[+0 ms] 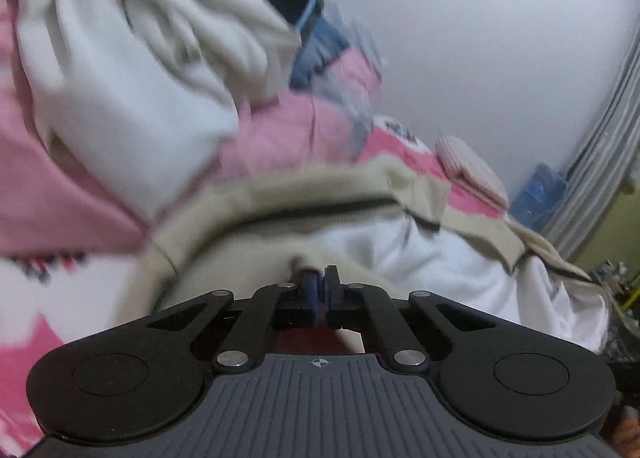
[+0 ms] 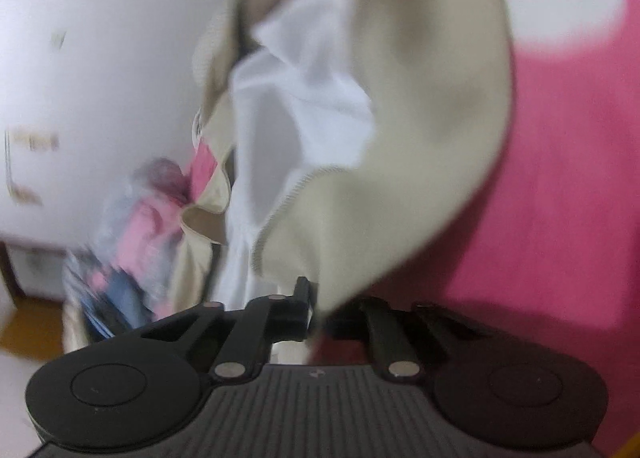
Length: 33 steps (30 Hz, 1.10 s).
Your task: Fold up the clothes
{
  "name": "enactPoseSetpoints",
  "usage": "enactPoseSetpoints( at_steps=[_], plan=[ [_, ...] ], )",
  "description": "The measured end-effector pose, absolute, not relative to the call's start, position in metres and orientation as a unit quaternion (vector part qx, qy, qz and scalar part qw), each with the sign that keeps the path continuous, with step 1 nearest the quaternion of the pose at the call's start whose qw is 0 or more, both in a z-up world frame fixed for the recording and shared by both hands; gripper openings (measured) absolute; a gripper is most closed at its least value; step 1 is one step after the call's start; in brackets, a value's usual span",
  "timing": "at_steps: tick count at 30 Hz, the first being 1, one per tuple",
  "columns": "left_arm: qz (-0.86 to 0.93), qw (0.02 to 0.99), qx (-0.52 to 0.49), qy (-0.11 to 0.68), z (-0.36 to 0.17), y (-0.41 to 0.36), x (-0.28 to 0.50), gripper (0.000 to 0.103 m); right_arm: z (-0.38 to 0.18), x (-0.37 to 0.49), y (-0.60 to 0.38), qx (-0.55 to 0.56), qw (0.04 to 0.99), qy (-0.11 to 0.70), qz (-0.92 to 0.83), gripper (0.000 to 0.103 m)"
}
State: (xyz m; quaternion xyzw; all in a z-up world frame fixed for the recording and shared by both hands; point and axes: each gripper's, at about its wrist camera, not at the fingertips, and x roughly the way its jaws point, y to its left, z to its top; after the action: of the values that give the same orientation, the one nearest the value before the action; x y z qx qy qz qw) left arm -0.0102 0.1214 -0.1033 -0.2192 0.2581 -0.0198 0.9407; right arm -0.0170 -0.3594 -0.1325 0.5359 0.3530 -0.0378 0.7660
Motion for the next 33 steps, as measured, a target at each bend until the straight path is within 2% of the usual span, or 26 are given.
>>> enactPoseSetpoints(
  at_steps=[3,8,19,26,28,30,32,33],
  plan=[
    [-0.009,0.938,-0.230,0.260,-0.091,0.134,-0.012,0.000,-0.101,-0.025,-0.356,0.461,0.799,0.386,-0.029,0.004],
    [-0.018,0.928,-0.242,0.283,-0.085,0.147,-0.020,0.000,-0.076,-0.050,-0.357,0.387,0.802,0.455,-0.013,0.004],
    [-0.038,0.916,-0.217,0.335,-0.073,0.163,-0.072,0.000,-0.047,-0.100,-0.342,0.340,0.775,0.533,0.008,0.002],
    [-0.035,0.902,-0.181,0.390,-0.102,0.154,-0.077,0.000,-0.064,-0.094,-0.344,0.340,0.767,0.545,-0.010,0.004],
    [-0.038,0.899,-0.167,0.404,-0.110,0.152,-0.075,0.000,-0.066,-0.093,-0.346,0.331,0.766,0.551,-0.022,0.009],
    [-0.040,0.894,-0.151,0.420,-0.117,0.150,-0.073,0.000,-0.065,-0.095,-0.349,0.322,0.765,0.556,-0.042,0.034],
    [-0.044,0.888,-0.140,0.435,-0.123,0.150,-0.071,0.000,-0.060,-0.100,-0.356,0.314,0.771,0.551,-0.061,0.046],
    [-0.045,0.885,-0.134,0.443,-0.126,0.150,-0.070,0.001,-0.055,-0.105,-0.360,0.310,0.777,0.543,-0.071,0.047]
  ],
)
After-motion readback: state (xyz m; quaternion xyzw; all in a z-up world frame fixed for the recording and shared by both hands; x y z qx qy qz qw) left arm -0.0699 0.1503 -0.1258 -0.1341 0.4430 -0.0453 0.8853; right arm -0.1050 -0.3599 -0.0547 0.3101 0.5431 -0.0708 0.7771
